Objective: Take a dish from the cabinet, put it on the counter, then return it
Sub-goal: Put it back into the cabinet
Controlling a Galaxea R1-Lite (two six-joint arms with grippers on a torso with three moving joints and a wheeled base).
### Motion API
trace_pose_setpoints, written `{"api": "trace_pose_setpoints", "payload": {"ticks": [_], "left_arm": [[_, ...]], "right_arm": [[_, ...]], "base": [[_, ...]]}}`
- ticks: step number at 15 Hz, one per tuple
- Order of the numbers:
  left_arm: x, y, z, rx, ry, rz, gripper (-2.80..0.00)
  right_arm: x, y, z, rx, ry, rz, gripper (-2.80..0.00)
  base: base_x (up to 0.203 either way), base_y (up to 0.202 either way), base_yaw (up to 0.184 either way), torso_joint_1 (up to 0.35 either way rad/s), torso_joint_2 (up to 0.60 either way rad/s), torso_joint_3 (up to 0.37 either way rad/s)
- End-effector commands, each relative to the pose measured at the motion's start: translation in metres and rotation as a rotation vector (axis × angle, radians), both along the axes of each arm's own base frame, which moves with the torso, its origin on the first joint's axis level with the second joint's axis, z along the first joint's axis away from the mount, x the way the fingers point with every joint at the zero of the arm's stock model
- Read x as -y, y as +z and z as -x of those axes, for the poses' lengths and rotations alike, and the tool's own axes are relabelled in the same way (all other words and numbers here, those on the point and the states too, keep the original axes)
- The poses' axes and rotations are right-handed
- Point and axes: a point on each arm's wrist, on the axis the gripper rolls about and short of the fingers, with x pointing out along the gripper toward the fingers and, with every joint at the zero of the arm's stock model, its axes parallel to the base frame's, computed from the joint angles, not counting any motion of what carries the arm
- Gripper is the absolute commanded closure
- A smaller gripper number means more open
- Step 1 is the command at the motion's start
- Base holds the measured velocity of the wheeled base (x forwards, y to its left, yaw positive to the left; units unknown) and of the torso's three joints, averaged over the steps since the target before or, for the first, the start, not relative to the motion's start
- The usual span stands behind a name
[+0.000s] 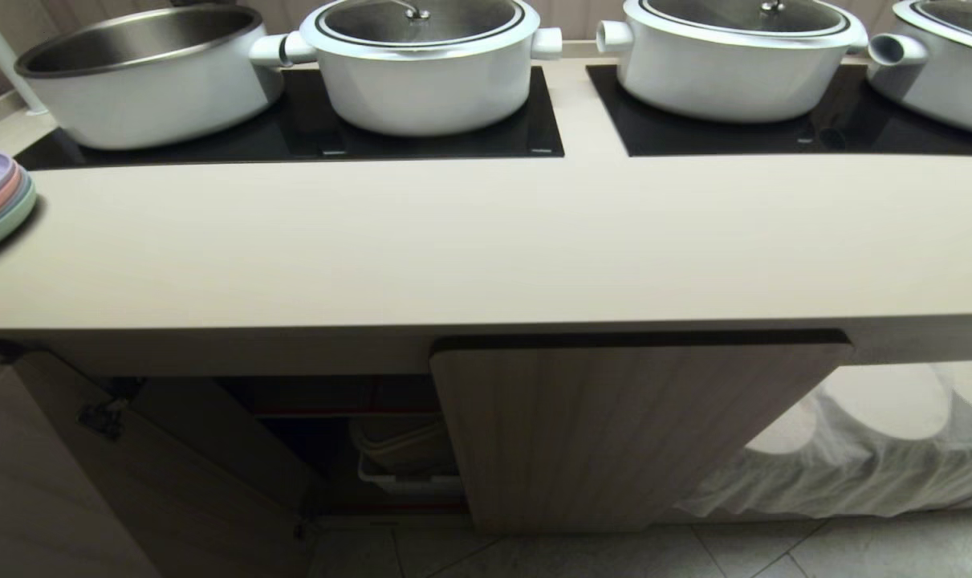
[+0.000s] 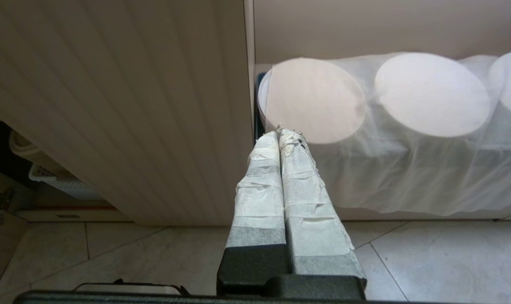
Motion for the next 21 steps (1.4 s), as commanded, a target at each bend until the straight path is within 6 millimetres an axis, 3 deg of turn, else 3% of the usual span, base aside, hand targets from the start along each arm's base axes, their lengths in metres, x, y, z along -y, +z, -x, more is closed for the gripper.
{"api": "trace_pose_setpoints", "payload": {"ticks": [1,21], "left_arm": [[-0.0001,-0.0006,0.0003,-0.009,0.003,0.001,0.00],[-0.0017,-0.0023,0.0038,0.000,0.005,0.005,0.00]], "right_arm": [[0.0000,0.0000,-0.0001,-0.001,0.000,0.000,0.00],[0.0000,0.0000,-0.0001,-0.001,0.000,-0.002,0.00]], "base": [[0.000,0.000,0.000,-0.256,0.53,0.295],[0.000,0.000,0.000,-0.195,0.49,0.291]]}}
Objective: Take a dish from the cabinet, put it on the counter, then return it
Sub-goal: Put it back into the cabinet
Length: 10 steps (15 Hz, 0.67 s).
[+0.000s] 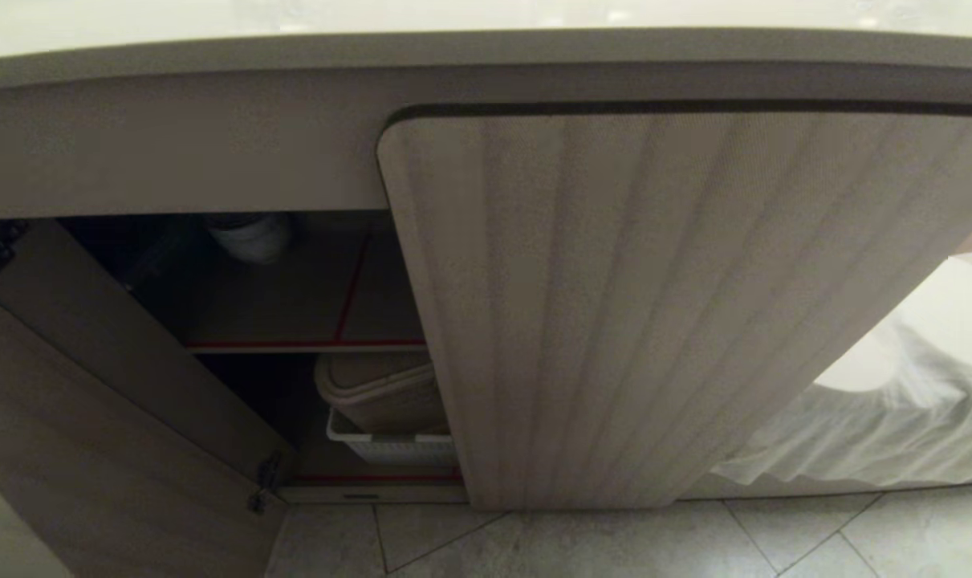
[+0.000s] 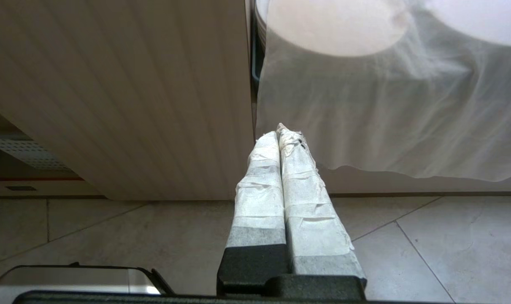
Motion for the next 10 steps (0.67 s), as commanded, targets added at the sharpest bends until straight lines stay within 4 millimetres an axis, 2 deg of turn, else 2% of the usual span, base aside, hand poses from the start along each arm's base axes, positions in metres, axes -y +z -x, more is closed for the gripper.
{"api": "trace_pose_setpoints", "payload": {"ticks": [1,4,10], "left_arm": [[-0.0004,-0.0003,0.0008,-0.002,0.003,0.002,0.00],[-0.0004,0.0003,0.0008,-0.001,0.003,0.002,0.00],[-0.0013,0.0004,0.0029,-0.010,0.003,-0.002,0.00]], "right_arm": [[0.0000,0.0000,-0.0001,-0.001,0.000,0.000,0.00],[0.0000,0.0000,-0.0001,-0.001,0.000,-0.001,0.00],[0.0000,0.0000,-0.0001,-0.001,0.000,-0.001,0.00]], "base": [[0.000,0.000,0.000,-0.125,0.45,0.315],[0.000,0.000,0.000,-0.092,0.33,0.235],[0.000,0.000,0.000,-0.009,0.04,0.027]]}}
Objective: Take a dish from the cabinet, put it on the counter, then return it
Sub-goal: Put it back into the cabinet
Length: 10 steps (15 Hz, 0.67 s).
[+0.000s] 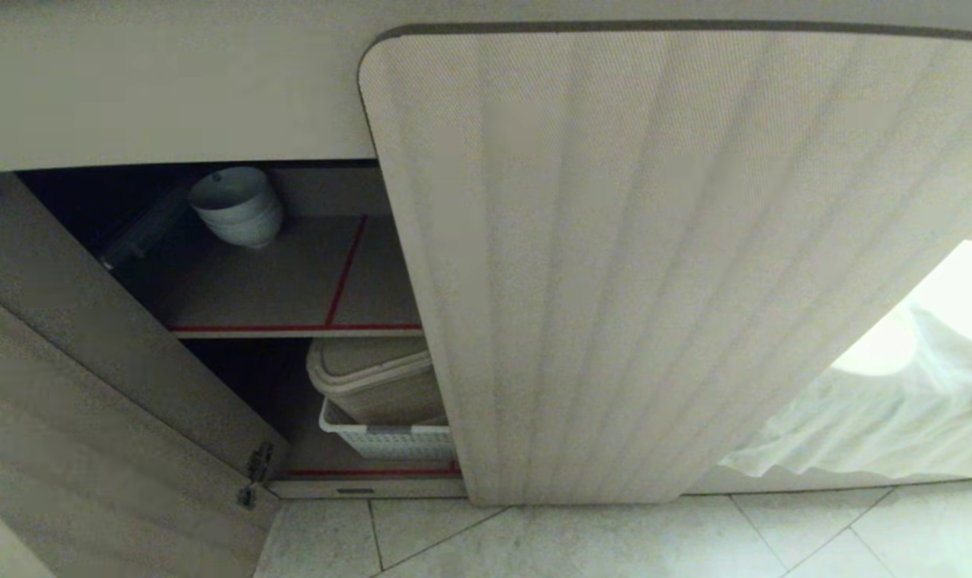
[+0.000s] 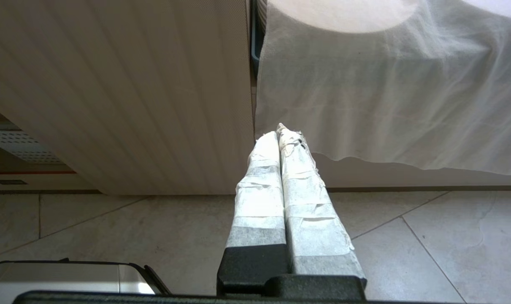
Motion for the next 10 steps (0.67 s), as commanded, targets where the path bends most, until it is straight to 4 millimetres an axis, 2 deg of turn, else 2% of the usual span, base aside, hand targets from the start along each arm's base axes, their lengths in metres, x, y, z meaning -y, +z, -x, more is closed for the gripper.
{"api": "trace_pose_setpoints", "payload": {"ticks": [1,10], "left_arm": [[-0.0006,-0.0001,0.0012,0.000,0.003,0.003,0.00],[-0.0003,-0.0011,0.0008,0.002,0.001,0.006,0.00]], "right_arm": [[0.0000,0.0000,-0.0001,-0.001,0.000,0.000,0.00],[0.0000,0.0000,0.0001,0.001,0.000,0.001,0.00]], "base": [[0.000,0.000,0.000,0.000,0.00,0.000],[0.000,0.000,0.000,0.000,0.00,0.000]]}}
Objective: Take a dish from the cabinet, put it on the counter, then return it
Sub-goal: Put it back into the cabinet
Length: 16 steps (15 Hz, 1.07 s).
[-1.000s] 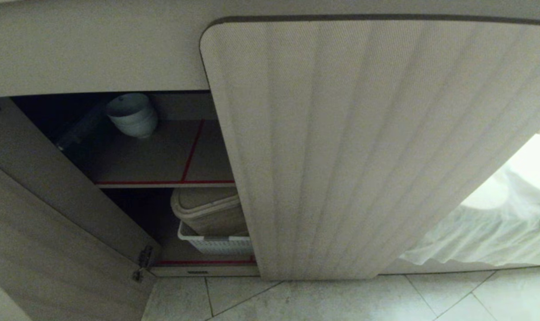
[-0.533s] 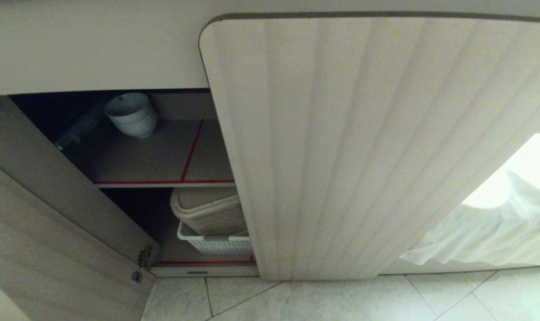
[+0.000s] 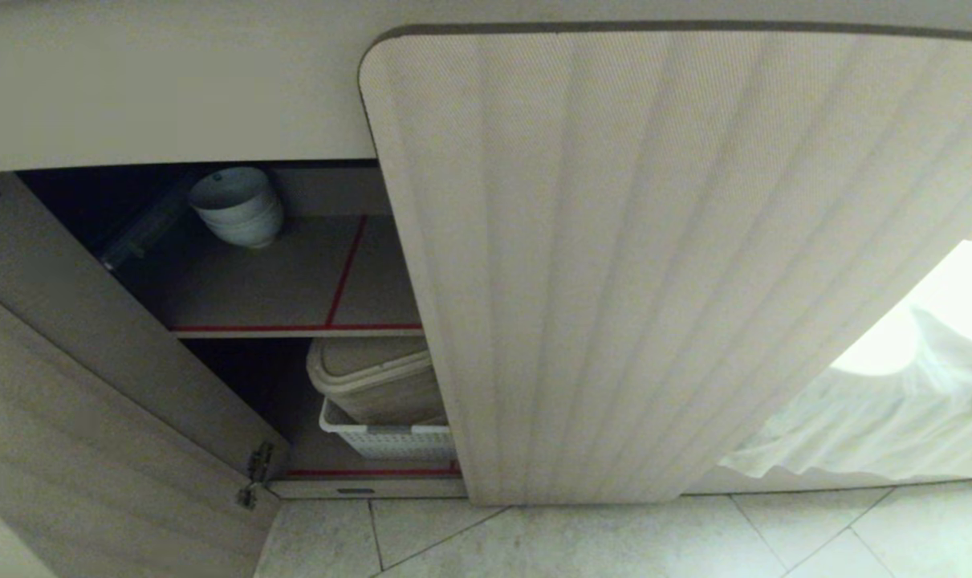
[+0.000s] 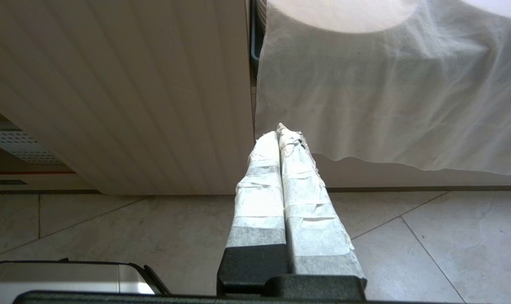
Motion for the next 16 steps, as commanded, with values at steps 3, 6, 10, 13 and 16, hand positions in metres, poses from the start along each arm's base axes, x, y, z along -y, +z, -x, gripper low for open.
{"api": "trace_pose_setpoints", "payload": {"ticks": [3,6,10,13,16], "left_arm": [[0.002,0.000,-0.004,0.011,0.016,0.014,0.00],[0.006,0.001,-0.013,-0.006,0.086,0.050,0.00],[0.009,-0.006,-0.020,0.062,0.104,0.089,0.00],[0.016,-0.005,-0.035,0.116,0.135,0.190,0.00],[0.020,-0.009,-0.039,0.054,0.104,0.235,0.00]], "right_arm": [[0.000,0.000,0.000,0.002,0.000,0.002,0.00],[0.000,0.000,0.000,0.003,0.000,0.002,0.00],[0.000,0.000,0.000,0.003,0.000,0.002,0.00],[0.000,0.000,0.000,0.003,0.000,0.002,0.00],[0.000,0.000,0.000,0.003,0.000,0.002,0.00]], "base": [[0.000,0.000,0.000,0.000,0.00,0.000],[0.000,0.000,0.000,0.000,0.00,0.000],[0.000,0.000,0.000,0.000,0.00,0.000],[0.000,0.000,0.000,0.000,0.00,0.000],[0.000,0.000,0.000,0.000,0.00,0.000]]}}
